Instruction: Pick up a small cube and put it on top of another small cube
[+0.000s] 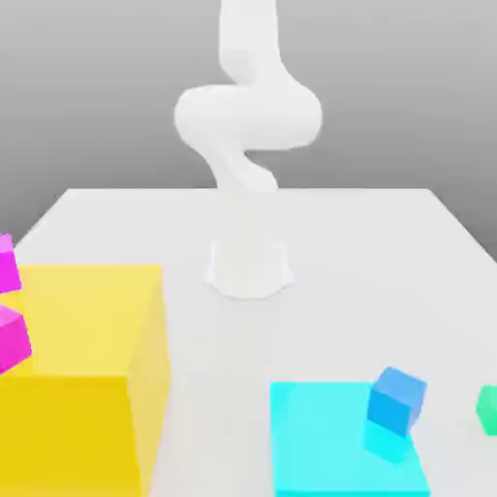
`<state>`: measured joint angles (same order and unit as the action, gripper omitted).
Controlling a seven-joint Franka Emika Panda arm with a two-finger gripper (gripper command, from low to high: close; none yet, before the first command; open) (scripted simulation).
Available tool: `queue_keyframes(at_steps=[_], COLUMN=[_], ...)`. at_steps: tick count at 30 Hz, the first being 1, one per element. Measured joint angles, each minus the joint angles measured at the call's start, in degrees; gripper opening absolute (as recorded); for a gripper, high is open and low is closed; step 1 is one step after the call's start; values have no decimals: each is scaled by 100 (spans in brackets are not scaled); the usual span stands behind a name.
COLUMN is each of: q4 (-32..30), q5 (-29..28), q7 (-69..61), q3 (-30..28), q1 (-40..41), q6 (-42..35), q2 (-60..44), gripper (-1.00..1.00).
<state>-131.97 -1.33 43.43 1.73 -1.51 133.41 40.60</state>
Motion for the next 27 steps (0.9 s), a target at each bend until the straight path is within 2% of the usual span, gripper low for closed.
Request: queue_keyframes(at_steps=[27], q4=[-196], q5=[-1260], q7=[-2727], q3=[1651], q1=[-1846], q6=[1750], q2=[-5620], gripper=[0])
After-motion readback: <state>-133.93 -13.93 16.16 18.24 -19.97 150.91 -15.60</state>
